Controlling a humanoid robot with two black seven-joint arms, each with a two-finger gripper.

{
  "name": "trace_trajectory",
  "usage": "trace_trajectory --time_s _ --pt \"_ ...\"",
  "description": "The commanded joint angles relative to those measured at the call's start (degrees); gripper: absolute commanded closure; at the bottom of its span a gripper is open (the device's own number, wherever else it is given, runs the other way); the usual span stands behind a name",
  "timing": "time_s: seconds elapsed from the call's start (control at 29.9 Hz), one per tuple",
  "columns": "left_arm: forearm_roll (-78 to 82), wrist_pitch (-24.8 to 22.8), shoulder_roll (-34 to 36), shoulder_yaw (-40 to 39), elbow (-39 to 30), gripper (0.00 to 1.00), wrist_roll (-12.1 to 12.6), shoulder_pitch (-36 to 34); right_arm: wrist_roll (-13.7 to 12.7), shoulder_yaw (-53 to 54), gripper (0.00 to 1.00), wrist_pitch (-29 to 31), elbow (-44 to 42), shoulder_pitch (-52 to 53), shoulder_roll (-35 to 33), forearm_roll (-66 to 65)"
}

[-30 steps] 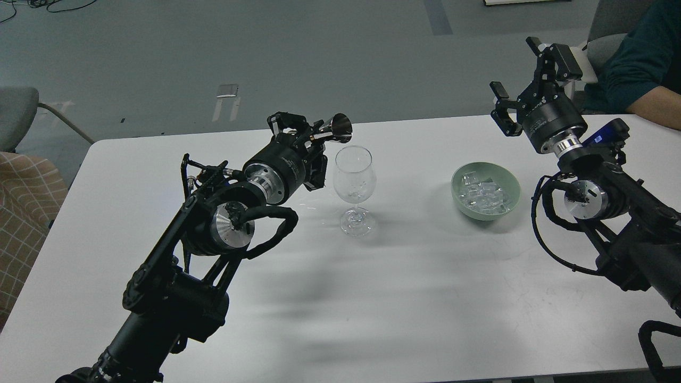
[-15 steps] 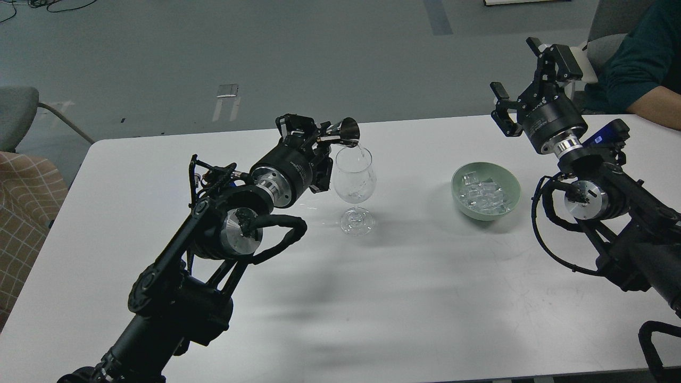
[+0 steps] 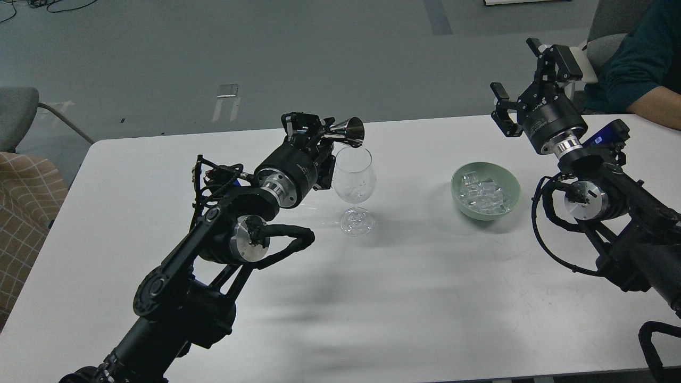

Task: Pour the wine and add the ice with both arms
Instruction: 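Hold the jigger above the wine glass rim with the left gripper, then tilt the jigger over the wine glass with the left gripper to pour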

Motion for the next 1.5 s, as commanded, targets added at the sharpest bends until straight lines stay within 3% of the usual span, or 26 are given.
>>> trace_trajectory --time_s 0.0,0.73,1.14,1.47 --pt "0.48 -0.16 0.00 0.33 0.04 1.00 -0.72 0.07 0.00 0.00 0.00 0.00 0.00 -0.01 0.00 -0.01" --pt "6.28 -1.04 0.00 1.74 0.48 1.00 -5.46 0.86 0.00 0.08 0.00 0.00 0.09 -0.28 0.09 0.08" --pt "9.09 -1.04 0.00 1.83 0.48 1.00 -9.33 1.04 0.00 0.17 0.00 -0.17 0.18 -0.72 0.44 -0.01" --pt "12.78 -1.04 0.00 3.76 0.56 1.00 -14.95 0.95 0.00 0.09 0.00 -0.17 0.70 -0.72 0.44 -0.01"
